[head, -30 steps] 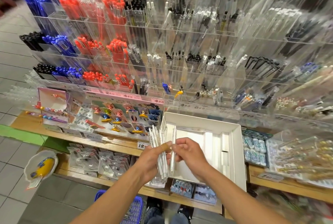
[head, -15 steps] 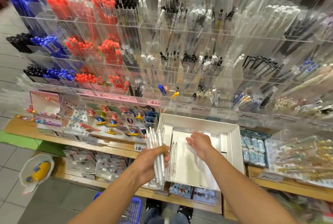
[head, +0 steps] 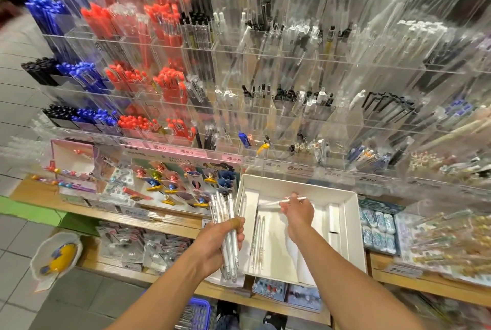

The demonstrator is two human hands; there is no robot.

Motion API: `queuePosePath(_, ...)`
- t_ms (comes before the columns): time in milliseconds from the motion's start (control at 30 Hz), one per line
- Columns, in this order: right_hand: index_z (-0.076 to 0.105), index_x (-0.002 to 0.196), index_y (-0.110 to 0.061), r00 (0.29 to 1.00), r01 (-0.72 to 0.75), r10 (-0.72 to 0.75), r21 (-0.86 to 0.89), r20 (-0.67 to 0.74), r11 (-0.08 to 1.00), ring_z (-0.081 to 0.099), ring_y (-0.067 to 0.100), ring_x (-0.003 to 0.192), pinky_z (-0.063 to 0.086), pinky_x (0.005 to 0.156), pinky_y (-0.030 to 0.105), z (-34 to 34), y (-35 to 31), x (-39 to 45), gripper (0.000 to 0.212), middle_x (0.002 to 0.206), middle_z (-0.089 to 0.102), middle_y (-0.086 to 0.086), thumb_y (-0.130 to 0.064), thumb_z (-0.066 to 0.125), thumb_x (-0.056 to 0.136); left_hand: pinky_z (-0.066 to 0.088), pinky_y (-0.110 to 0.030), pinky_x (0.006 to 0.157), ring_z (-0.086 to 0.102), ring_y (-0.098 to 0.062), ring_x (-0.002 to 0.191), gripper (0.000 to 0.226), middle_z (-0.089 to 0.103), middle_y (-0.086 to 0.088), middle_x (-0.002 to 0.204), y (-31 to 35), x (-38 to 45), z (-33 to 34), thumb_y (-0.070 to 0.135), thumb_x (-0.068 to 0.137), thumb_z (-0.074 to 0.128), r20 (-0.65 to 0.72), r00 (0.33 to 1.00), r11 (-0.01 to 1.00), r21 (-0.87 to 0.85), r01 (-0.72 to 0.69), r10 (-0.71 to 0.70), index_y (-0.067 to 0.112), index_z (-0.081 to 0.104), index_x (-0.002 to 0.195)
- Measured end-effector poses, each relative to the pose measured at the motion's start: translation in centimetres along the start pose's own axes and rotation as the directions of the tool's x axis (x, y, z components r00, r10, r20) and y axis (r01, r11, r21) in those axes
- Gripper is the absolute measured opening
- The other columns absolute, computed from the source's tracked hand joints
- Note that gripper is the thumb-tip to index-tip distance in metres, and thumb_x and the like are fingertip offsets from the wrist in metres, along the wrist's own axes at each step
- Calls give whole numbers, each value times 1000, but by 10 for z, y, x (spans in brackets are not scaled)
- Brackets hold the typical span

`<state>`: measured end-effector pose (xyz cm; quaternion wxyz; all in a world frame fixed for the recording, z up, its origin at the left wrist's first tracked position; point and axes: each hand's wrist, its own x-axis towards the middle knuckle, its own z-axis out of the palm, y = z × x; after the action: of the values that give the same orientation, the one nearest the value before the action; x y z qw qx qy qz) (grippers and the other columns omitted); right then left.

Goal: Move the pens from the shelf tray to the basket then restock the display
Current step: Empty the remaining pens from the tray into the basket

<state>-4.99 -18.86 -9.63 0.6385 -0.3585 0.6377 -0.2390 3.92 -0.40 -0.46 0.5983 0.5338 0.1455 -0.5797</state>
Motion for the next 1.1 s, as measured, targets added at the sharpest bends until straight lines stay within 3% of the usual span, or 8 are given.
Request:
queuePosePath(133,53,99,-14,950,252,-219,-131,223,959,56,8,50,47,49,22,-21,-7,-29,8,76,71,5,-23,53,99,53,-28,55,59,-18,57,19,62,-10,69,2,-2,-1,4,81,74,40,999,1000,3,1,-1,-1,67,98)
queuePosePath(333,59,97,-9,732,171,-70,-84,678,982,55,20,52,45,50,26,-11,-31,-92,16,66,62,5,-25,56,98,55,-32,61,65,-22,67,48,69,-14,83,1,-8,-7,16,70,85,158,986,990,129,-64,43,-8,68,108)
queuePosePath(467,59,89,-12,640,300,-125,-98,758,949,57,25,48,50,54,33,0,-28,-120,19,65,59,6,-30,64,93,55,-32,62,60,-21,68,66,68,-14,85,-3,-15,-10,27,67,92,253,966,982,165,-93,49,-7,64,116)
queuePosePath(600,66,102,-23,630,408,-123,-192,767,892,61,13,59,51,57,26,9,-24,-123,19,72,63,-2,-32,72,86,54,-31,56,58,-19,61,59,65,-14,79,-4,-20,-18,8,70,84,201,979,979,187,-83,45,-6,56,121)
queuePosePath(733,60,106,-21,778,328,-72,-307,624,893,65,13,62,51,54,25,20,-18,-94,15,86,69,6,-27,64,93,55,-30,55,58,-20,59,53,63,-12,75,0,-23,-33,3,71,81,154,988,982,185,-42,13,-8,57,117)
queuePosePath(800,59,98,-15,879,349,-56,-559,473,752,66,17,71,53,60,31,28,-5,-78,7,91,67,5,-19,60,92,55,-30,54,58,-20,60,53,63,-12,74,2,-24,-38,3,70,81,149,989,985,170,-29,3,-8,56,115)
queuePosePath(933,58,106,-7,906,385,15,-836,424,392,60,24,82,50,73,33,43,28,-66,22,96,64,10,-18,61,86,54,-32,55,56,-23,62,46,60,-14,77,5,-24,-43,-3,74,76,155,988,996,87,-15,1,-1,53,114)
queuePosePath(1100,49,115,-10,936,346,-42,-887,351,305,63,28,97,42,67,27,55,36,-65,36,107,63,7,-27,63,87,55,-32,57,57,-22,62,45,61,-13,76,7,-25,-45,-5,79,72,116,993,997,57,-42,35,-2,50,119)
